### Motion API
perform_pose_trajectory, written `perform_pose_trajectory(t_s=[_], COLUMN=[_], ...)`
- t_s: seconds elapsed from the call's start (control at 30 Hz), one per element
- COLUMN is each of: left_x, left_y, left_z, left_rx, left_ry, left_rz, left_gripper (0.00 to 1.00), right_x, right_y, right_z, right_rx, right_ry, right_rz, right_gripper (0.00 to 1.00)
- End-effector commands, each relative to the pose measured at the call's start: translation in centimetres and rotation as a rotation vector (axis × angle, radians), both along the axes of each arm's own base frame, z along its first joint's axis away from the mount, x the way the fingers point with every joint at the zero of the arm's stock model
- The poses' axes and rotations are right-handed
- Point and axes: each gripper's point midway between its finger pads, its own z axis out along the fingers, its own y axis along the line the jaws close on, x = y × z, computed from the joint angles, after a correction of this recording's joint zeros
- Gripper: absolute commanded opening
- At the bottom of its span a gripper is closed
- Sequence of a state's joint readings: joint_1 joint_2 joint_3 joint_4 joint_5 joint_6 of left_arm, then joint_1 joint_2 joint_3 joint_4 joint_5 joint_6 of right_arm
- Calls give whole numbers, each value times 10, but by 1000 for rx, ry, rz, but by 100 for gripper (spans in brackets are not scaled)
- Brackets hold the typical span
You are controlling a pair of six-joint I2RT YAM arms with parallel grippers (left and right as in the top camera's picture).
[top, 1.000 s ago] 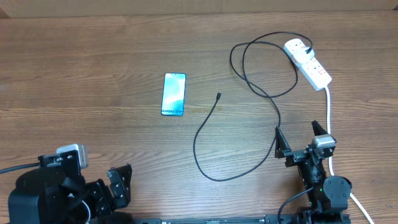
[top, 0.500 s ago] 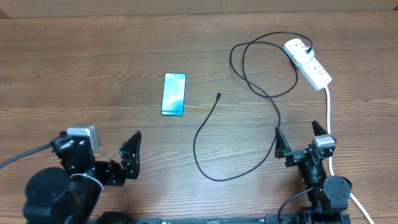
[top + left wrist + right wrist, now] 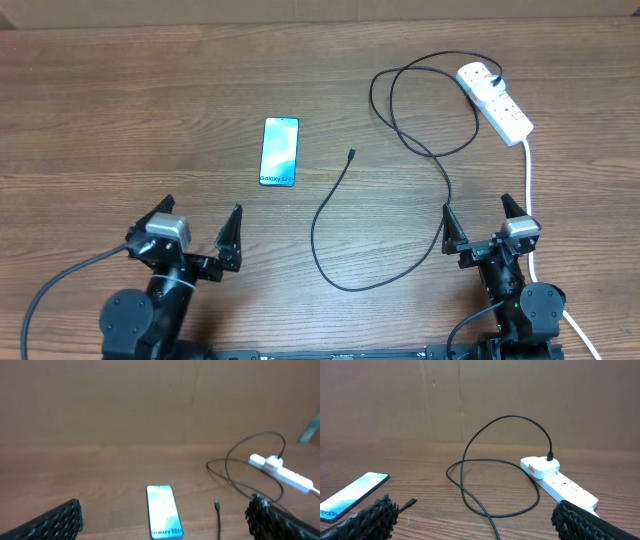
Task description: Plug charger to phone and switch on socket
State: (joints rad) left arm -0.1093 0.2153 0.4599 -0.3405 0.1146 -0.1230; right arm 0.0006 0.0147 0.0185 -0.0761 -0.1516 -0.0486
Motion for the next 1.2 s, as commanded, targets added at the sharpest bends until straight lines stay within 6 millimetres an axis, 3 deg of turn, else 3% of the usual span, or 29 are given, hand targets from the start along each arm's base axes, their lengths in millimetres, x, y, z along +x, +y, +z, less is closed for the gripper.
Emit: perform_pose_trajectory(t_s=[0.0, 0.23, 0.7, 0.87, 1.17], left_x=[3, 7, 8, 13, 20], left_y=[5, 11, 22, 21, 21], left_z=[-12, -28, -34, -46, -87], left_rx=[21, 19, 5, -10, 4], left_ry=[-32, -70, -174, -189, -107], left_rz=[25, 63, 130, 128, 131], left_gripper=[99, 100, 100, 99, 100], right_x=[0, 0, 0, 0, 0], right_y=[-2, -2, -2, -2, -2], right_z=[-1, -1, -1, -1, -1], right_rx=[-12, -12, -12, -12, -12], right_ry=[-7, -7, -7, -7, -7], right_rz=[-7, -7, -7, -7, -7], right_gripper=[100, 100, 100, 100, 100])
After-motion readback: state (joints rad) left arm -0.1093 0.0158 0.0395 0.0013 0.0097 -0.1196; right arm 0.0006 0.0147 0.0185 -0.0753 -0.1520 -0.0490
